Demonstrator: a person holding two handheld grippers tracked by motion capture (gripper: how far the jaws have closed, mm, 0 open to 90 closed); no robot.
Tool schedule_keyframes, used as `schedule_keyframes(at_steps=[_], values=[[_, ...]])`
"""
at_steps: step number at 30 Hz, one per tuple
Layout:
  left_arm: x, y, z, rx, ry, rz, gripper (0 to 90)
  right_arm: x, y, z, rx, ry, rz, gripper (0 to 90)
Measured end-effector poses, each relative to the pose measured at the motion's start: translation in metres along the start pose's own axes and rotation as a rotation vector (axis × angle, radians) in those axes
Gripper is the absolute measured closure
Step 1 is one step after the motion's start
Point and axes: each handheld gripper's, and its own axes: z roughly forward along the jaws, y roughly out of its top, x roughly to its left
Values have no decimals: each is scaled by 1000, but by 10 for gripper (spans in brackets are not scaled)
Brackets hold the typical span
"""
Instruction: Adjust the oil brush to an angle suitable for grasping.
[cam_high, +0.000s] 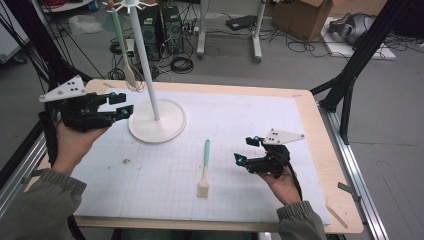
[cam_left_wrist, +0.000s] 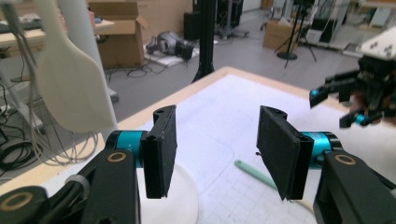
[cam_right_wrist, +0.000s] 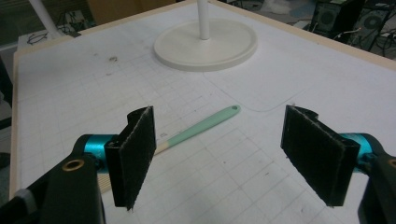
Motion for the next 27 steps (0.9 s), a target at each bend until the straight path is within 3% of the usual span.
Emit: schedule_keyframes(at_steps=[11, 17, 27], values=[[-23, -29, 13, 25, -3, 12, 349, 5, -2, 7, 28, -7, 8, 267], [-30, -44, 17, 36, 27, 15, 298, 11, -3, 9, 42, -4, 0, 310], [-38, -66, 23, 55, 36, 3, 282, 21, -3, 13, 63, -17, -15, 469]])
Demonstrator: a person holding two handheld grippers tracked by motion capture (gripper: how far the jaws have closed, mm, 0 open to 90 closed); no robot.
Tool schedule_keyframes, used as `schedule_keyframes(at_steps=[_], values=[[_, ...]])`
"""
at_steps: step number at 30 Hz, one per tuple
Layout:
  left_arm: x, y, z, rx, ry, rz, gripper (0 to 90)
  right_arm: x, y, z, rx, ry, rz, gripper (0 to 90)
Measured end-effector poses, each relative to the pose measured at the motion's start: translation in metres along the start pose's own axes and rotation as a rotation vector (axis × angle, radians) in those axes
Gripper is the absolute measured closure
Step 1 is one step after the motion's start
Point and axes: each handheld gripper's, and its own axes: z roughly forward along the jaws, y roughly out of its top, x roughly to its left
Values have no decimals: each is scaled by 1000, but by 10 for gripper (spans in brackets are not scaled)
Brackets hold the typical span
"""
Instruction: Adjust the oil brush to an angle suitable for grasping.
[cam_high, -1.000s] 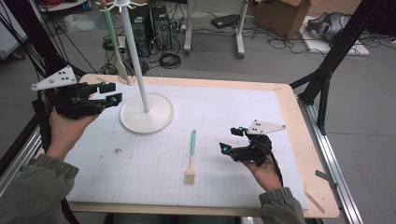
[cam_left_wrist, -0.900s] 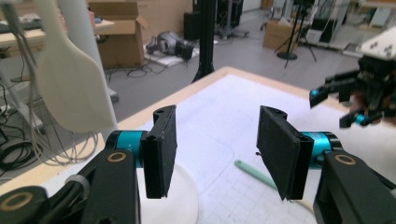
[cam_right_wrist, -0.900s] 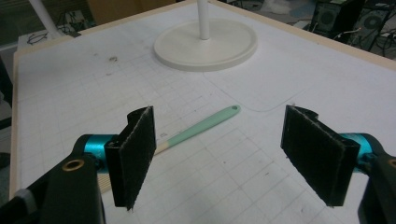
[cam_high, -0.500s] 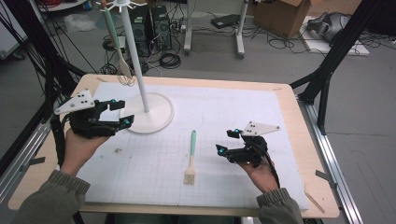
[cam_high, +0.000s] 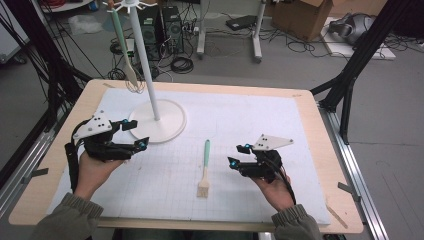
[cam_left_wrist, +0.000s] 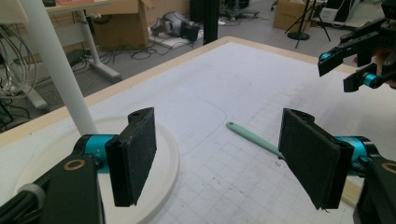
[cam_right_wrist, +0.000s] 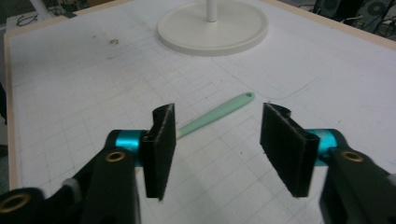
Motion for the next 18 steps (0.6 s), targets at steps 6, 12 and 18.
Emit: schedule_keyframes(at_steps=[6, 12, 18], values=[[-3, -9, 4, 8, -14, -8, 280, 3, 1, 3, 17, 20, 8, 634], [-9, -22, 6, 11, -18, 4, 275, 4, 2, 7, 46, 41, -2, 774], [-16, -30, 8, 17, -25, 14, 273, 7, 4, 13, 67, 74, -15, 880]])
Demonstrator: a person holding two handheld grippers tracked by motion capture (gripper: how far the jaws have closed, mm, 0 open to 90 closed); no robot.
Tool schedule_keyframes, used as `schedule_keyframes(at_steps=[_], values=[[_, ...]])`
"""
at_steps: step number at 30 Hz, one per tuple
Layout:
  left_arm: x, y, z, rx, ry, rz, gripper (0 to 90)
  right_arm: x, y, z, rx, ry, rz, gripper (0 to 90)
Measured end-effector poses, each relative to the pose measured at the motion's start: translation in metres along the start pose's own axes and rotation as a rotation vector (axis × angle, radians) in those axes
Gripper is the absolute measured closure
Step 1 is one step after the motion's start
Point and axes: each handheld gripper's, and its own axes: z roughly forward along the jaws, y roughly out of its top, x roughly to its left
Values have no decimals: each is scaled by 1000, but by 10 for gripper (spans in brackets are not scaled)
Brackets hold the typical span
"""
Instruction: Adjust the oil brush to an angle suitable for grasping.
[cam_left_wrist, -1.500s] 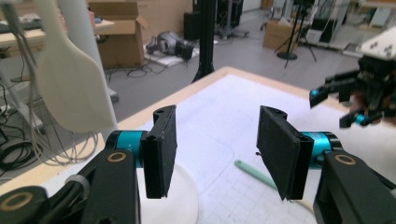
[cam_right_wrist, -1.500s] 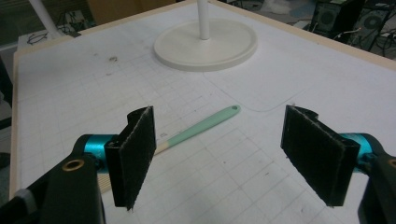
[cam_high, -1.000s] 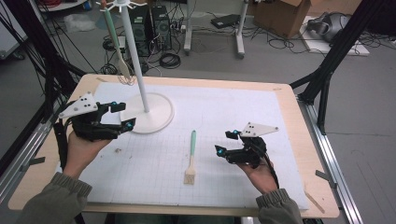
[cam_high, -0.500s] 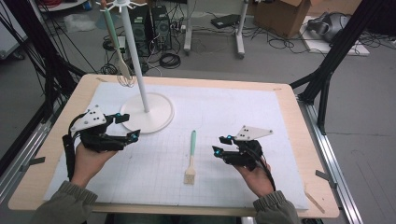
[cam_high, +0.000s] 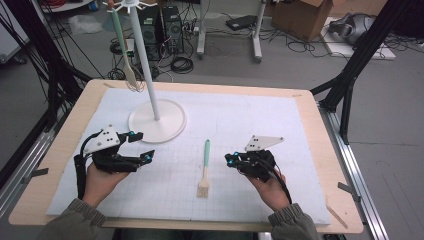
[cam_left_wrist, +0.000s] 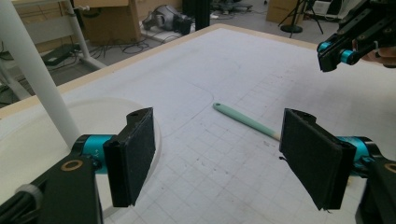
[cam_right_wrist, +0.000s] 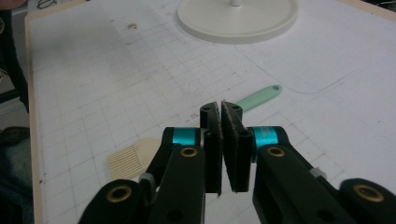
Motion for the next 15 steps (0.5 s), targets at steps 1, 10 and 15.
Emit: schedule_keyframes(at_steps=[1, 10, 15], values=[[-1, -1, 0, -2, 0, 1, 273, 1, 1, 1, 5, 4, 1, 888], [0, -6, 3, 11, 8, 14, 266, 7, 3, 14, 27, 37, -15, 889], [0, -8, 5, 13, 11, 23, 263, 12, 4, 24, 34, 67, -3, 889]])
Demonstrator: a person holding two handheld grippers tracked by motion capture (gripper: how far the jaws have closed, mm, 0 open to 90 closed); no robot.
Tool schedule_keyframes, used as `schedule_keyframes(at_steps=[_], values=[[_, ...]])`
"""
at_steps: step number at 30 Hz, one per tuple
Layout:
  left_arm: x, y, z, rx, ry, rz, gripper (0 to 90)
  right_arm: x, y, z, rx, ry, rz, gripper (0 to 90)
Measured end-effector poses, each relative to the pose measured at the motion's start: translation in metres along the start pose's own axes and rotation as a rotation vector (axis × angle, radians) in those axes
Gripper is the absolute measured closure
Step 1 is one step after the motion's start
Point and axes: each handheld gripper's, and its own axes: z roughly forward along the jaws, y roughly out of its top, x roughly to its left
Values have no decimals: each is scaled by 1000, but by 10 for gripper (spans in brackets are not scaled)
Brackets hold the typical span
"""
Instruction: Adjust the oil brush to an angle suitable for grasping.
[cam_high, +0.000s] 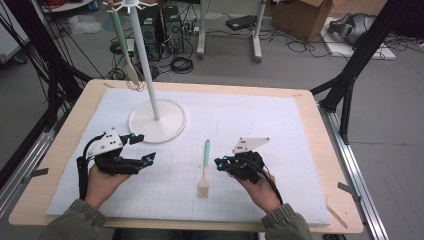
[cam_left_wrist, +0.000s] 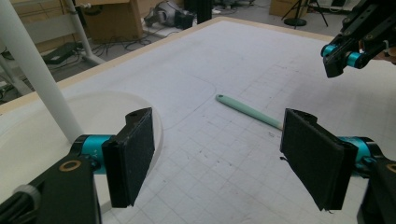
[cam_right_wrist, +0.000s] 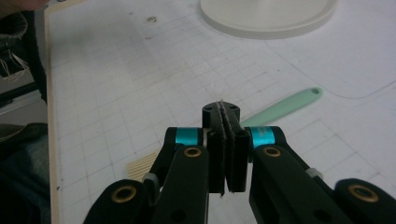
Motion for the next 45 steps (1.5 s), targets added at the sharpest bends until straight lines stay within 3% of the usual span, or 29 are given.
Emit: schedule_keyframes(at_steps=[18, 33, 45], values=[[-2, -5, 0, -6, 18, 17, 267, 10, 4, 45, 119, 96, 46, 890], [0, -6, -1, -10, 23, 15, 266, 14, -1, 71, 214, 110, 52, 890], [0, -6, 0, -13, 14, 9, 267, 15, -4, 76, 266, 83, 32, 890]])
